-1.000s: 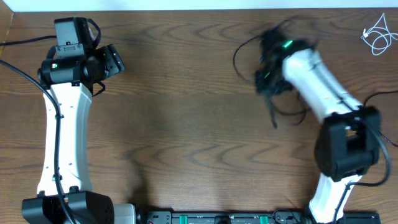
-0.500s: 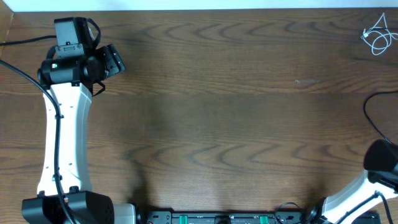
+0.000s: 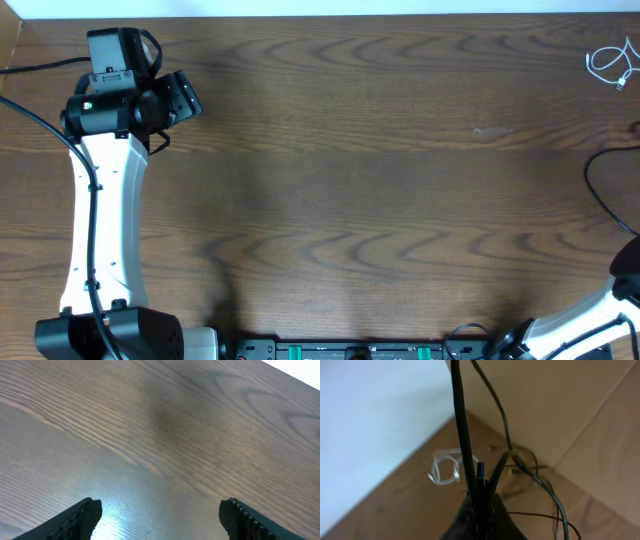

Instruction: Untangle cables

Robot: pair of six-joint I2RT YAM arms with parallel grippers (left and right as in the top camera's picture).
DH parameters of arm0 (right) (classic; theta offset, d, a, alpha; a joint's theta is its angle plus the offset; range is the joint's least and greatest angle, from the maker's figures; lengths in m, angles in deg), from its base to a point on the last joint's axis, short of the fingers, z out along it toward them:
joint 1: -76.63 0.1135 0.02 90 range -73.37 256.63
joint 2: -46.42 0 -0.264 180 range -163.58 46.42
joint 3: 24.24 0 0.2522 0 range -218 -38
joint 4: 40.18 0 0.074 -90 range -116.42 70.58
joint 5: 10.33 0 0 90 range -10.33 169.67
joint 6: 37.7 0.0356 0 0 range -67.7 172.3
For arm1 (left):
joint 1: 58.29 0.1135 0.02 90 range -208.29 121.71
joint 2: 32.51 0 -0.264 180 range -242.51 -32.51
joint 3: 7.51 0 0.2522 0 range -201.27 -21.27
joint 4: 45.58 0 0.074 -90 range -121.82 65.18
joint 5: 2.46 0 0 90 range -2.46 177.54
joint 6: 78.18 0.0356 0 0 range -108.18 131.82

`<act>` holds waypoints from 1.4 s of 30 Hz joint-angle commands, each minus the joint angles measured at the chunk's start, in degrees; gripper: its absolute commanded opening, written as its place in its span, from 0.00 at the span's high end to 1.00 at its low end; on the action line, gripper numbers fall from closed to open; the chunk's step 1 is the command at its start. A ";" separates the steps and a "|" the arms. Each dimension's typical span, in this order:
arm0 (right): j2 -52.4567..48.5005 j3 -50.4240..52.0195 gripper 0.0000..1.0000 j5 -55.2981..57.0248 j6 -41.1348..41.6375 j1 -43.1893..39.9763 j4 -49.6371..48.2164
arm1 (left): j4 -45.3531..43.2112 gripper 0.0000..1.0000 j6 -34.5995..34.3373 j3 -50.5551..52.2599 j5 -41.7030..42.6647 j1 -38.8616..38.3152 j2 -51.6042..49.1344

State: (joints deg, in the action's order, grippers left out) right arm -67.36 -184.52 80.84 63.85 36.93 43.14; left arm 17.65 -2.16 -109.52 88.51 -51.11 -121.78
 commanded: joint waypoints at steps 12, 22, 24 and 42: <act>-4.61 11.89 0.01 1.51 0.57 0.00 0.15 | -0.09 0.20 -0.96 -0.81 0.55 0.13 -0.59; -3.37 11.63 0.01 -21.46 -12.20 8.39 8.90 | 0.00 0.17 -0.96 -0.81 0.52 0.13 -0.59; -2.71 11.63 0.01 -22.40 -14.12 12.35 10.88 | 0.00 0.11 -0.96 -0.81 0.52 0.13 -0.59; 23.61 11.63 0.01 -7.30 -14.84 32.09 21.11 | -0.02 0.01 -0.96 -0.81 0.50 0.13 -0.59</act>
State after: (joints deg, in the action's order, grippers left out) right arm -46.55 -172.43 72.18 49.91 68.40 63.90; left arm 17.65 -3.21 -109.52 88.93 -51.11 -121.78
